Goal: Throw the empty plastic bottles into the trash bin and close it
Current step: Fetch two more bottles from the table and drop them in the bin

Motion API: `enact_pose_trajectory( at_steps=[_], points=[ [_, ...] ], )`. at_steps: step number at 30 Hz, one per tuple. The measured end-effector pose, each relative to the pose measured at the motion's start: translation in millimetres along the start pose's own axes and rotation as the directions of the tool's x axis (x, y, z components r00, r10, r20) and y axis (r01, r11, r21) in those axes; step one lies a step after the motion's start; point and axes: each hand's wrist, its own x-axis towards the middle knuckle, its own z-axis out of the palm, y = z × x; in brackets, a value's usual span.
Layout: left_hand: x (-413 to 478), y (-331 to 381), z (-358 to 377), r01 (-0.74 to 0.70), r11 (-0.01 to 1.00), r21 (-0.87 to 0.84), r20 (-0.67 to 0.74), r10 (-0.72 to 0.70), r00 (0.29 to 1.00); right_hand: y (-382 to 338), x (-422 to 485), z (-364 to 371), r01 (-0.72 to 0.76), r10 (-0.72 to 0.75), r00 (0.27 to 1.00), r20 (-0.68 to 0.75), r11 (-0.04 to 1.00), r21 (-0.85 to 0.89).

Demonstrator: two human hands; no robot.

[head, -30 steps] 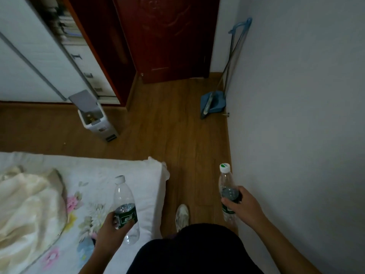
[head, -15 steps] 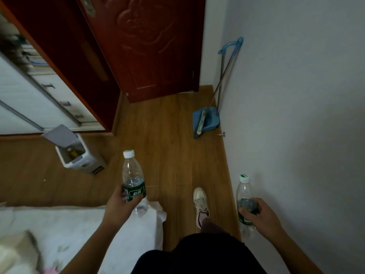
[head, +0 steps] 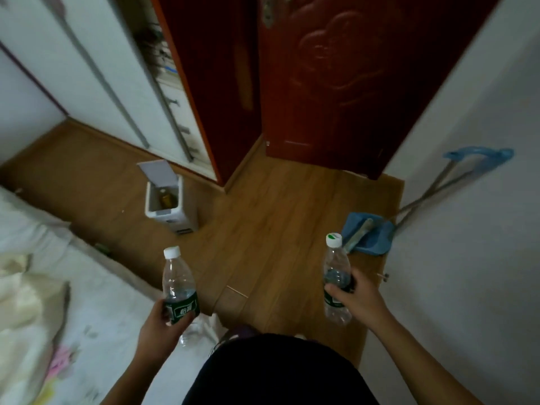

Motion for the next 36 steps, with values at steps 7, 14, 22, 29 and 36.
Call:
enact_pose_trajectory(
  at_steps=[7,14,22,29,36],
  points=[
    [18.5,-29.4,-17.4,0.207,0.969,-0.135,-0.147,-0.226,0.963,-112.1,104.8,31.6,0.103,-0.061,0.97,0.236,0.98,-0.17],
    [100.7,1.8,-36.2,0.286,0.944,-0.163,-0.154,-0.311,0.938,-178.8,187.7,62.2,0.075,-0.006,0.954,0.298,0.973,-0.22],
    [225.6,103.1,-88.4,0.131,0.979,-0.158,-0.113,-0.149,0.982,-236.9,250.3,70.6,-0.011,0.047,0.971,0.236,0.989,-0.15],
    [305.9,145.4,-131.9,0.063,0.973,-0.223,-0.17,-0.102,0.98,-302.6,326.2,94.7,-0.024,0.075,0.957,0.282,0.984,-0.178],
    [359.2,136.8,-157.9,0.224,0.937,-0.269,-0.27,-0.297,0.916,-395.7,429.3,165.5,0.086,0.014,0.926,0.376,0.965,-0.247]
  ],
)
